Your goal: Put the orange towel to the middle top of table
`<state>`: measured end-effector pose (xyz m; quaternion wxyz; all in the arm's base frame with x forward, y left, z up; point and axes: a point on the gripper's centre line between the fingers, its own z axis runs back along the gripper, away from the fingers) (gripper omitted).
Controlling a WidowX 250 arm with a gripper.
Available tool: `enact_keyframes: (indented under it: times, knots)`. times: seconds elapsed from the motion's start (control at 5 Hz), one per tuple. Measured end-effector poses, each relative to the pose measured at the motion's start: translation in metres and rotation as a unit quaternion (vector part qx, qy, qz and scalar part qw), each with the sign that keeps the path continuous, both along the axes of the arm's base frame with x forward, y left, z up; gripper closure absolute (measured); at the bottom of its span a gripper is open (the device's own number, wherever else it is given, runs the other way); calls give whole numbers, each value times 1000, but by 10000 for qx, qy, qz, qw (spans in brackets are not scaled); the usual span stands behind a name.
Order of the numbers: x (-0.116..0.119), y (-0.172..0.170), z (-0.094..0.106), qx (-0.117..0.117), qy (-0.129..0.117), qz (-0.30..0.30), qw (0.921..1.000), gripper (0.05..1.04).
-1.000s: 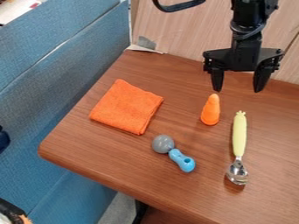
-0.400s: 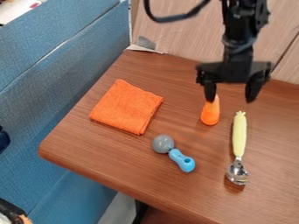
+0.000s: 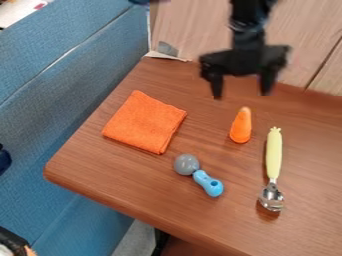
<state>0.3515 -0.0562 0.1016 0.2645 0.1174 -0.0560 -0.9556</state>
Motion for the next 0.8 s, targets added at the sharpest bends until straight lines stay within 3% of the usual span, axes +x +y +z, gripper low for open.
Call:
enact_keyframes:
  times: [0.2,0.4,0.8]
  knots:
    - [-7,47,-2,85,53,709,9974,83]
    - [-13,87,-15,272,220,1369,9900,83]
    - [-22,126,-69,571,554,2013,9763,83]
